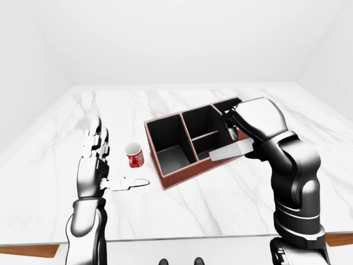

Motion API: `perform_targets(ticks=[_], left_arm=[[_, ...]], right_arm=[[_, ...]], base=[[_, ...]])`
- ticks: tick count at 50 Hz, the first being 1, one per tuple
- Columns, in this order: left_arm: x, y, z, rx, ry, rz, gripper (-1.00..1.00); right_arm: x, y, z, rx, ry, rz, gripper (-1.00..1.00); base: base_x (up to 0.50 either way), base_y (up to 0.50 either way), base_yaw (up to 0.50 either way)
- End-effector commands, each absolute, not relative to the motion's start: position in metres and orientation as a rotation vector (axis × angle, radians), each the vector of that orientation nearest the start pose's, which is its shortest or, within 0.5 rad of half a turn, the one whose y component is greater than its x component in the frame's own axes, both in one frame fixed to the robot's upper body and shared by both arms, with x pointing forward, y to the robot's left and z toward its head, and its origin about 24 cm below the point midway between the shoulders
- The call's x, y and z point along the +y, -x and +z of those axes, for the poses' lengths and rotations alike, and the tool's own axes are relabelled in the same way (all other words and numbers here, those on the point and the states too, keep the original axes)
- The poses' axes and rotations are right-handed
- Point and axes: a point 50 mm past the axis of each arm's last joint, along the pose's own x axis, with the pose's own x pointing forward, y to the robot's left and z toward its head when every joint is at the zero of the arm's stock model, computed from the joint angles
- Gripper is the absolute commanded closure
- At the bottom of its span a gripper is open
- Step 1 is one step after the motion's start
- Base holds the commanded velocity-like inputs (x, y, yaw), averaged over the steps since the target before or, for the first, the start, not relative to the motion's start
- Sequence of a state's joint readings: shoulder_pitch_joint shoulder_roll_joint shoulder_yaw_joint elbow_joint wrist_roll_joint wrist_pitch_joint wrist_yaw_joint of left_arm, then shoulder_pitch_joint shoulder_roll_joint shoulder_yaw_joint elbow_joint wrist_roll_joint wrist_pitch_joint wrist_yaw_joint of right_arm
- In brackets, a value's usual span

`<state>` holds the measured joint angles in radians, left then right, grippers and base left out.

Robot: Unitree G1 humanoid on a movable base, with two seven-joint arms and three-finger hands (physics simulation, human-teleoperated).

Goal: Pick up the book and place it in the back compartment of the caddy.

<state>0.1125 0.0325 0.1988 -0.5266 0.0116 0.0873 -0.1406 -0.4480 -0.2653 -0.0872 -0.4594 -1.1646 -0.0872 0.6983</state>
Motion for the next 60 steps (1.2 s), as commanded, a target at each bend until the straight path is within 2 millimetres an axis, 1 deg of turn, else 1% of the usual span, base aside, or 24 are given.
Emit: perform_targets(ticks=[1,11,22,28,32,33,36,41,43,47,49,54,55,60], left_arm=[[0.197,-0.214,0.130,-0.319,-0.125,0.081,-1.00],[0.197,-0.214,0.132,-0.328,-0.126,0.080,-1.00],[0.198,-0.213,0.132,-0.329,-0.126,0.081,-1.00],[0.197,-0.213,0.132,-0.330,-0.125,0.079,-1.00],[0.197,-0.213,0.132,-0.329,-0.125,0.080,-1.00],[0.197,-0.213,0.132,-0.330,-0.124,0.079,-1.00],[0.197,-0.212,0.132,-0.330,-0.124,0.079,-1.00],[0.197,-0.213,0.131,-0.325,-0.123,0.077,-1.00],[0.197,-0.213,0.131,-0.324,-0.124,0.077,-1.00],[0.197,-0.213,0.132,-0.331,-0.124,0.077,-1.00],[0.196,-0.213,0.132,-0.329,-0.124,0.076,-1.00],[0.196,-0.214,0.131,-0.323,-0.124,0.074,-1.00],[0.196,-0.214,0.130,-0.321,-0.124,0.075,-1.00],[0.197,-0.213,0.131,-0.324,-0.123,0.077,-1.00]], right_arm=[[-0.144,-0.267,0.235,-0.422,1.561,0.076,1.00],[-0.141,-0.272,0.233,-0.406,1.569,0.085,1.00],[-0.131,-0.282,0.221,-0.344,1.607,0.115,1.00],[-0.126,-0.284,0.218,-0.335,1.612,0.127,1.00],[-0.123,-0.285,0.218,-0.337,1.613,0.133,1.00],[-0.122,-0.285,0.221,-0.351,1.610,0.128,1.00],[-0.121,-0.287,0.218,-0.337,1.615,0.137,1.00],[-0.119,-0.289,0.218,-0.338,1.618,0.140,1.00],[-0.118,-0.288,0.222,-0.353,1.615,0.134,1.00],[-0.118,-0.289,0.219,-0.338,1.618,0.140,1.00],[-0.118,-0.289,0.223,-0.355,1.615,0.132,1.00],[-0.118,-0.292,0.221,-0.342,1.618,0.138,1.00],[-0.117,-0.293,0.225,-0.349,1.625,0.125,1.00],[-0.115,-0.295,0.227,-0.352,1.632,0.125,1.00]], base=[[0.00,0.00,0.00],[0.00,0.00,0.00],[0.00,0.00,0.00],[0.00,0.00,0.00],[0.00,0.00,0.00],[0.00,0.00,0.00],[0.00,0.00,0.00],[0.00,0.00,0.00],[0.00,0.00,0.00],[0.00,0.00,0.00],[0.00,0.00,0.00],[0.00,0.00,0.00],[0.00,0.00,0.00],[0.00,0.00,0.00]])
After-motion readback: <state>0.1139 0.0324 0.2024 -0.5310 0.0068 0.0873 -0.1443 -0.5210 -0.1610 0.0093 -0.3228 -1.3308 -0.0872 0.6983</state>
